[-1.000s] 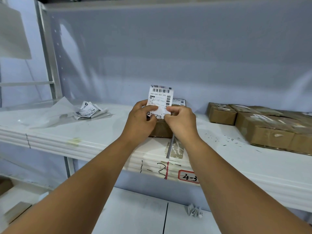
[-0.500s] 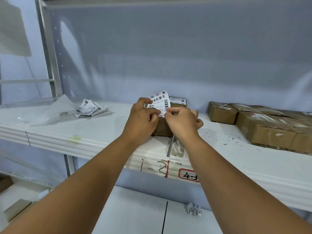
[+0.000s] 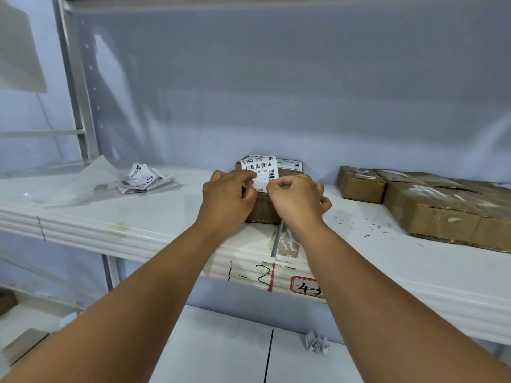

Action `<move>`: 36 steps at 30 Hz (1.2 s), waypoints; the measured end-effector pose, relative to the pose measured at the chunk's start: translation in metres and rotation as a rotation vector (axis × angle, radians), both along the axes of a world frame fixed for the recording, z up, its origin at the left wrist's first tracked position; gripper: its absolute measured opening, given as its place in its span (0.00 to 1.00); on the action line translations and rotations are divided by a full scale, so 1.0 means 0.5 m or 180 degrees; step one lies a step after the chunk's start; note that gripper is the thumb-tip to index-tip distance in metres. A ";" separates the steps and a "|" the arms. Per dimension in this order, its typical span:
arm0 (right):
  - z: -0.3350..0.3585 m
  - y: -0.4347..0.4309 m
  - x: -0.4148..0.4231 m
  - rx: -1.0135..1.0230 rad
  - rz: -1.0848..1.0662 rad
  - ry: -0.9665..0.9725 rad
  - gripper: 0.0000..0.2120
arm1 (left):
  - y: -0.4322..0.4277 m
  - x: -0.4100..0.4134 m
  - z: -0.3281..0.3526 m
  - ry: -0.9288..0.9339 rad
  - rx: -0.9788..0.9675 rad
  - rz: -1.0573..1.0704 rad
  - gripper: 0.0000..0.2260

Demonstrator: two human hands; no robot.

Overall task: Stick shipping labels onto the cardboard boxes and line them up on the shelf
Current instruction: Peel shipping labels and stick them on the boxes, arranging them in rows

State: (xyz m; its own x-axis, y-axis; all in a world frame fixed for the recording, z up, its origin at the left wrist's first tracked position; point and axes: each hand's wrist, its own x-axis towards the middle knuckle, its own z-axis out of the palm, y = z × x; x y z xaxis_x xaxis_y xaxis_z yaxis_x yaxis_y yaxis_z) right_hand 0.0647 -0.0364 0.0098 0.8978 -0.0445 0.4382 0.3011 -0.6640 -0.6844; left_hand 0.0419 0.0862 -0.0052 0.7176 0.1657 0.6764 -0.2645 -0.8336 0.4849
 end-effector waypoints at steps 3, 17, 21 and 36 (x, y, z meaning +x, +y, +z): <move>-0.004 0.004 0.008 0.0321 0.0228 0.0031 0.08 | -0.002 -0.007 0.004 -0.0016 -0.0173 0.0009 0.13; -0.003 0.002 0.020 0.1397 0.1033 0.0452 0.07 | 0.025 -0.018 0.026 0.0785 -0.2405 -0.1231 0.15; -0.001 0.002 0.023 0.1671 0.1057 0.0725 0.10 | 0.035 -0.017 0.034 0.1105 -0.2314 -0.1378 0.14; 0.003 0.005 0.008 0.1740 0.1556 0.1069 0.11 | 0.052 -0.011 0.032 0.0890 -0.3403 -0.1301 0.07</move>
State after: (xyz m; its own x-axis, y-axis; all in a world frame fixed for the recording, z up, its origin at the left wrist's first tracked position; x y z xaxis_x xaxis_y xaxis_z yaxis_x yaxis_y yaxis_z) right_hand 0.0689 -0.0337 0.0111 0.9511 0.2571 0.1714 0.1915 -0.0553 -0.9799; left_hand 0.0364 0.1123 0.0107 0.9502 0.2764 0.1439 -0.1915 0.1538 0.9694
